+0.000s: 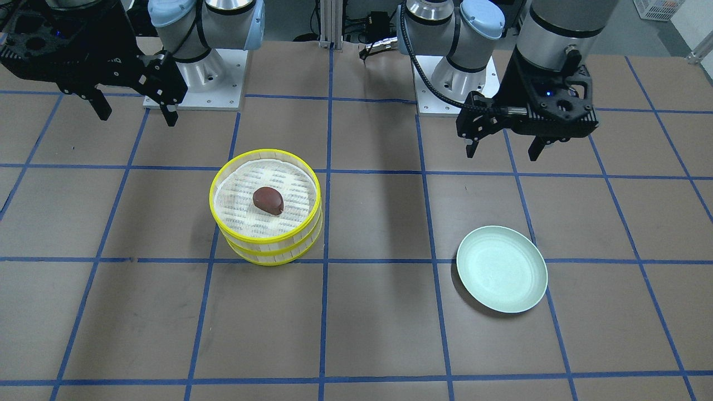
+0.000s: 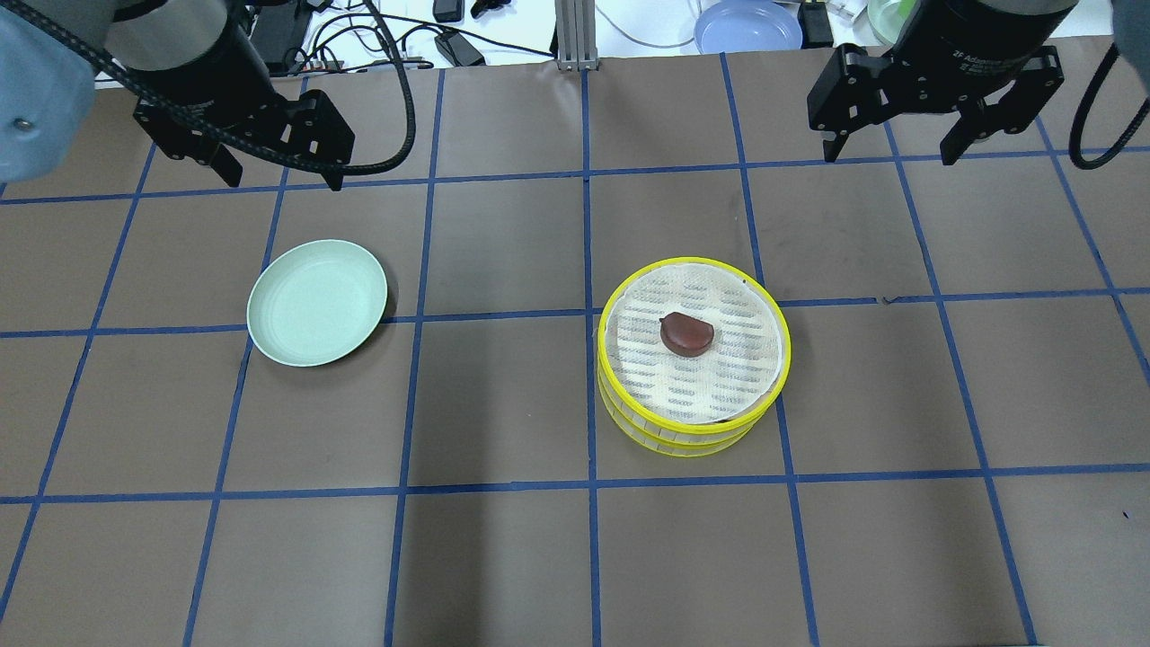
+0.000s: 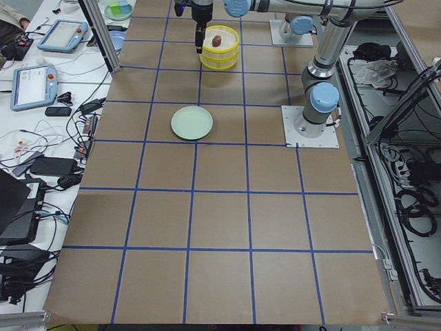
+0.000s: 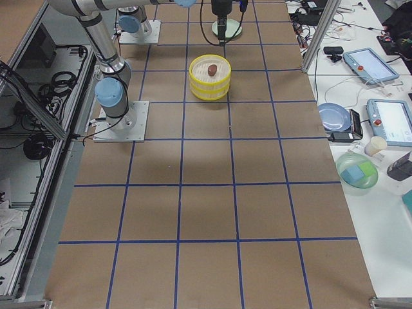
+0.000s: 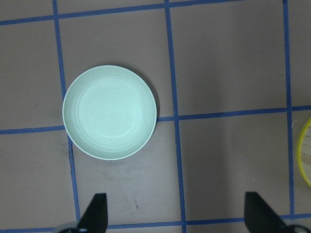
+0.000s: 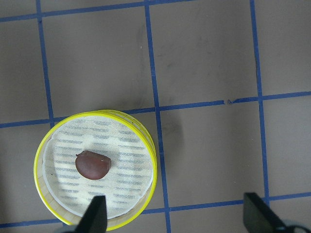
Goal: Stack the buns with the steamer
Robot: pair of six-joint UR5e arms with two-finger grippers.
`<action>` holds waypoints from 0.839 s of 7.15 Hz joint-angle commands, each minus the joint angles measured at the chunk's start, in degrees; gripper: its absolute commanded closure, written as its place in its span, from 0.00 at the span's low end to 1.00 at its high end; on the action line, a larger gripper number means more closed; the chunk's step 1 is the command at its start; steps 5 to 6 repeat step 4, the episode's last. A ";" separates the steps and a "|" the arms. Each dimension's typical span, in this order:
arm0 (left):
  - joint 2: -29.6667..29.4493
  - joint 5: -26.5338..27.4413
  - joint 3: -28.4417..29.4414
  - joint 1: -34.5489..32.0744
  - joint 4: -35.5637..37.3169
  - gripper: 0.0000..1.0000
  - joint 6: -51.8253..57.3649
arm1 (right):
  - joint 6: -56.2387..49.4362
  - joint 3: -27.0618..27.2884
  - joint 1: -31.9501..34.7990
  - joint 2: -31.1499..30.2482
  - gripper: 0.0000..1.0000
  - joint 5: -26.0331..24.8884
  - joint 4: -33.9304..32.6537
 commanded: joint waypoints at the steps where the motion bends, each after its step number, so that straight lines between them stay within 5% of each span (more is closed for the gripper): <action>1: 1.80 0.29 -0.75 1.96 -0.46 0.00 0.08 | -0.02 -0.03 0.00 -0.08 0.00 -0.14 0.38; 6: 1.89 -0.06 -0.85 2.04 -0.46 0.00 0.08 | -0.02 0.06 0.00 0.01 0.00 -0.06 -0.05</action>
